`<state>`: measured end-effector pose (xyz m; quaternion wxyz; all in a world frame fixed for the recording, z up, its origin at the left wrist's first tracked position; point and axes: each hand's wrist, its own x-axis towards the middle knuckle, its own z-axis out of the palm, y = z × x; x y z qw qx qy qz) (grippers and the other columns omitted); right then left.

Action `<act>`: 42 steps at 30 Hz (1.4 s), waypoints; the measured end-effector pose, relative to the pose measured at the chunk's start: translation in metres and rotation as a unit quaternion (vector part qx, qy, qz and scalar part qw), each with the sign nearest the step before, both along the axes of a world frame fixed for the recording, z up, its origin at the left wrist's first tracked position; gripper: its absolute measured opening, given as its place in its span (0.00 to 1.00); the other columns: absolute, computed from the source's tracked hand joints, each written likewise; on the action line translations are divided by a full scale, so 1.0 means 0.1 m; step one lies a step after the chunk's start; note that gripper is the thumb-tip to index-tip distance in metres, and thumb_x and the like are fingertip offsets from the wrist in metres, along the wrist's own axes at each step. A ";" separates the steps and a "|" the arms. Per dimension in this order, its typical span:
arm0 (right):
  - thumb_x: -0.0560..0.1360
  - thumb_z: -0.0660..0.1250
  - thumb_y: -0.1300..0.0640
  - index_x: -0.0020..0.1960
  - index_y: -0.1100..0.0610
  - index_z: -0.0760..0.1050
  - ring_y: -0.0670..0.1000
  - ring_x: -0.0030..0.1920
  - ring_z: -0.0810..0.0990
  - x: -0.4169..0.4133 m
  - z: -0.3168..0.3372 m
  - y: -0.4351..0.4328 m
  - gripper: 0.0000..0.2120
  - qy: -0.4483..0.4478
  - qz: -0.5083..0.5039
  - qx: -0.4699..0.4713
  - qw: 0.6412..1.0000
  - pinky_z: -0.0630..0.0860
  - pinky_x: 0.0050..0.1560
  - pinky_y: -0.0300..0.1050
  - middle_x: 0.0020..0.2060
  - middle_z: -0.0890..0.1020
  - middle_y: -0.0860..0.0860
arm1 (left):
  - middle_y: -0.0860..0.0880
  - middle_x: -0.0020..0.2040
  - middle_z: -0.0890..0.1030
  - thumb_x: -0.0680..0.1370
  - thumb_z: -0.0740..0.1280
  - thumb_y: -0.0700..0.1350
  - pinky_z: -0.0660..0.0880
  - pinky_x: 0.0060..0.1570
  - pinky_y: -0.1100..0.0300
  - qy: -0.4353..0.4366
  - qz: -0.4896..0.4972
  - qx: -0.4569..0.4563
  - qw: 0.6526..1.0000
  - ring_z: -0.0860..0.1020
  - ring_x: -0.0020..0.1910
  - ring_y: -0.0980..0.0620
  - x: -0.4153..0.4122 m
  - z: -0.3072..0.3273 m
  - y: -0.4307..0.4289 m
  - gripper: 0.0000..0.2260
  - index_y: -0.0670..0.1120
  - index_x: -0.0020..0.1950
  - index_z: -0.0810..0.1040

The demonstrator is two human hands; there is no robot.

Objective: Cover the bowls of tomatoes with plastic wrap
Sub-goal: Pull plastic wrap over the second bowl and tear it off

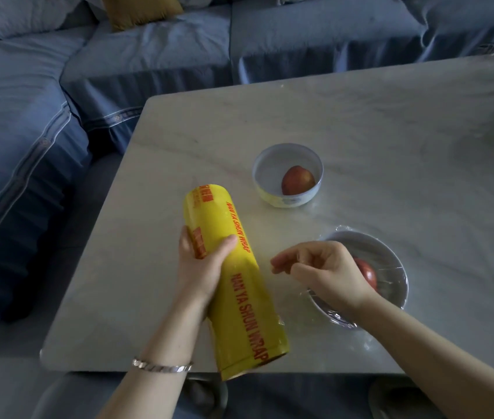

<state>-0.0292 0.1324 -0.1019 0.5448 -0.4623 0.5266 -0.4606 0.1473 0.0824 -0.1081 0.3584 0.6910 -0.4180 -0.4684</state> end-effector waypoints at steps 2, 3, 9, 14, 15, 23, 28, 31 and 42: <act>0.62 0.60 0.72 0.38 0.58 0.68 0.51 0.38 0.82 -0.03 0.06 -0.01 0.11 -0.056 0.086 0.014 0.995 0.76 0.37 0.39 0.41 0.83 0.55 | 0.51 0.70 0.68 0.70 0.73 0.50 0.69 0.63 0.54 -0.007 0.034 -0.022 0.999 0.72 0.63 0.50 0.07 0.05 -0.06 0.40 0.52 0.76 0.54; 0.64 0.61 0.73 0.44 0.56 0.68 0.52 0.39 0.83 -0.04 0.07 -0.05 0.15 -0.049 0.138 0.030 0.989 0.77 0.39 0.40 0.43 0.82 0.53 | 0.51 0.71 0.68 0.70 0.73 0.51 0.68 0.65 0.52 -0.018 0.040 -0.030 0.999 0.71 0.65 0.49 0.10 0.07 -0.11 0.41 0.53 0.76 0.53; 0.73 0.65 0.45 0.55 0.53 0.76 0.48 0.47 0.77 0.24 0.15 -0.26 0.15 0.395 0.253 0.035 0.882 0.73 0.52 0.42 0.49 0.82 0.48 | 0.50 0.72 0.67 0.68 0.74 0.55 0.66 0.67 0.50 -0.088 0.004 -0.018 0.996 0.69 0.68 0.45 0.06 0.04 -0.35 0.44 0.55 0.76 0.51; 0.72 0.63 0.40 0.43 0.57 0.79 0.53 0.47 0.78 0.31 0.17 -0.35 0.20 0.475 0.307 0.052 0.823 0.74 0.49 0.46 0.45 0.81 0.53 | 0.51 0.70 0.70 0.66 0.74 0.56 0.69 0.65 0.47 -0.100 -0.017 -0.010 0.995 0.72 0.65 0.45 -0.01 -0.04 -0.42 0.44 0.57 0.75 0.52; 0.72 0.64 0.42 0.37 0.55 0.76 0.52 0.44 0.76 0.31 0.18 -0.36 0.16 0.462 0.306 0.048 0.831 0.72 0.47 0.44 0.42 0.79 0.52 | 0.51 0.70 0.70 0.65 0.74 0.57 0.69 0.64 0.46 -0.101 -0.021 -0.006 0.995 0.72 0.65 0.45 -0.01 -0.05 -0.43 0.45 0.57 0.75 0.52; 0.66 0.65 0.59 0.23 0.55 0.59 0.51 0.30 0.63 0.42 0.09 -0.23 0.19 0.411 0.198 0.006 0.890 0.62 0.30 0.42 0.23 0.63 0.51 | 0.47 0.70 0.70 0.67 0.72 0.58 0.68 0.65 0.48 -0.135 -0.040 0.022 0.990 0.71 0.66 0.42 -0.08 -0.08 -0.47 0.45 0.57 0.76 0.48; 0.67 0.63 0.65 0.23 0.54 0.53 0.57 0.35 0.60 0.39 -0.08 -0.28 0.22 0.411 0.133 -0.022 0.901 0.63 0.36 0.45 0.22 0.59 0.51 | 0.49 0.71 0.68 0.68 0.73 0.58 0.67 0.63 0.50 -0.110 -0.034 0.025 0.993 0.70 0.67 0.43 -0.02 -0.09 -0.45 0.44 0.58 0.76 0.49; 0.67 0.63 0.65 0.23 0.54 0.53 0.55 0.35 0.59 0.41 -0.09 -0.30 0.22 0.403 0.136 -0.023 0.905 0.60 0.35 0.45 0.22 0.59 0.51 | 0.50 0.72 0.67 0.68 0.73 0.56 0.68 0.65 0.49 -0.078 -0.031 0.017 0.996 0.70 0.67 0.44 0.05 -0.11 -0.47 0.44 0.58 0.76 0.49; 0.67 0.63 0.59 0.28 0.51 0.68 0.55 0.39 0.73 0.20 0.06 -0.18 0.11 0.462 0.214 -0.038 0.860 0.75 0.44 0.46 0.35 0.76 0.51 | 0.50 0.65 0.73 0.60 0.75 0.56 0.76 0.57 0.46 0.055 -0.032 0.025 0.998 0.78 0.57 0.47 0.29 -0.09 -0.41 0.48 0.55 0.75 0.54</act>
